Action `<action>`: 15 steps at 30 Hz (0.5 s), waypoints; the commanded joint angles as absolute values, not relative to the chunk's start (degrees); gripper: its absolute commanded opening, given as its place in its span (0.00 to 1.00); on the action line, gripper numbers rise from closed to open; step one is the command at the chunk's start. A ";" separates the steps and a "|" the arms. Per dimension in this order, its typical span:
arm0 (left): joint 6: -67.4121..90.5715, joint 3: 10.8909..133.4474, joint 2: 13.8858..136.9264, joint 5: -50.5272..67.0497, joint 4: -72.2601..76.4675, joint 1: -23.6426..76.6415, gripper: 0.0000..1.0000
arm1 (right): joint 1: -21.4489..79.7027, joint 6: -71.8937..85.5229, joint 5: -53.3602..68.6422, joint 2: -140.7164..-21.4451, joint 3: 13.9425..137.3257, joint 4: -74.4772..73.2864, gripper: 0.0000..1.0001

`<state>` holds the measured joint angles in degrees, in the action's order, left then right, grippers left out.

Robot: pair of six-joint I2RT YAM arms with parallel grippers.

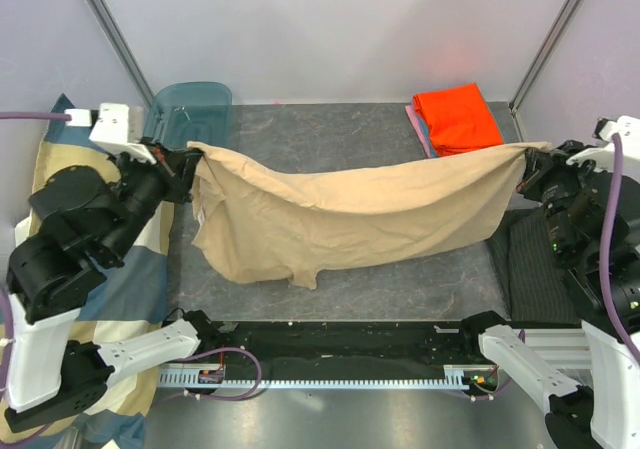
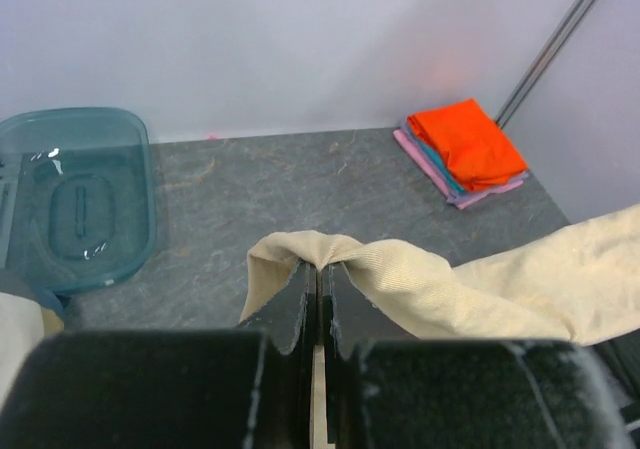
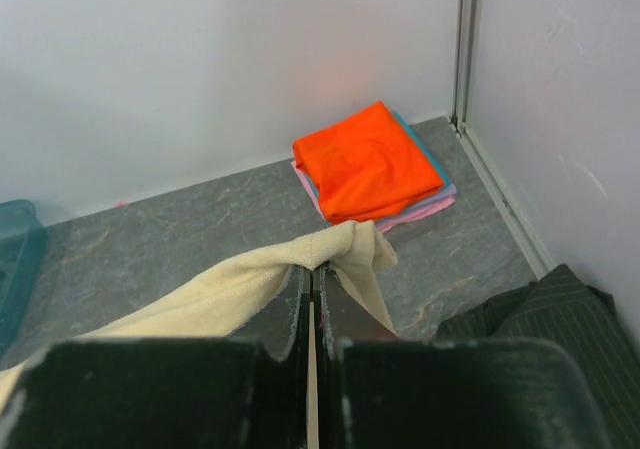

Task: Fold and stack the t-shirts
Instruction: Flatten out the tshirt

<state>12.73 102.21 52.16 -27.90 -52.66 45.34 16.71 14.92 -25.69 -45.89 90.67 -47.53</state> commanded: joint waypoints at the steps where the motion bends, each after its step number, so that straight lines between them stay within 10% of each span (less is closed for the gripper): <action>1: 9.85 98.54 55.10 -28.74 -47.66 45.09 0.02 | 16.70 17.57 -25.23 -46.23 84.23 -43.08 0.00; 10: 4.83 95.53 78.09 -18.05 -26.03 33.87 0.02 | 16.44 17.85 -25.14 -60.98 73.12 -21.73 0.00; 15: 1.76 115.23 94.90 -12.59 -26.08 28.40 0.02 | 12.67 14.15 -22.26 -74.31 81.71 -14.85 0.00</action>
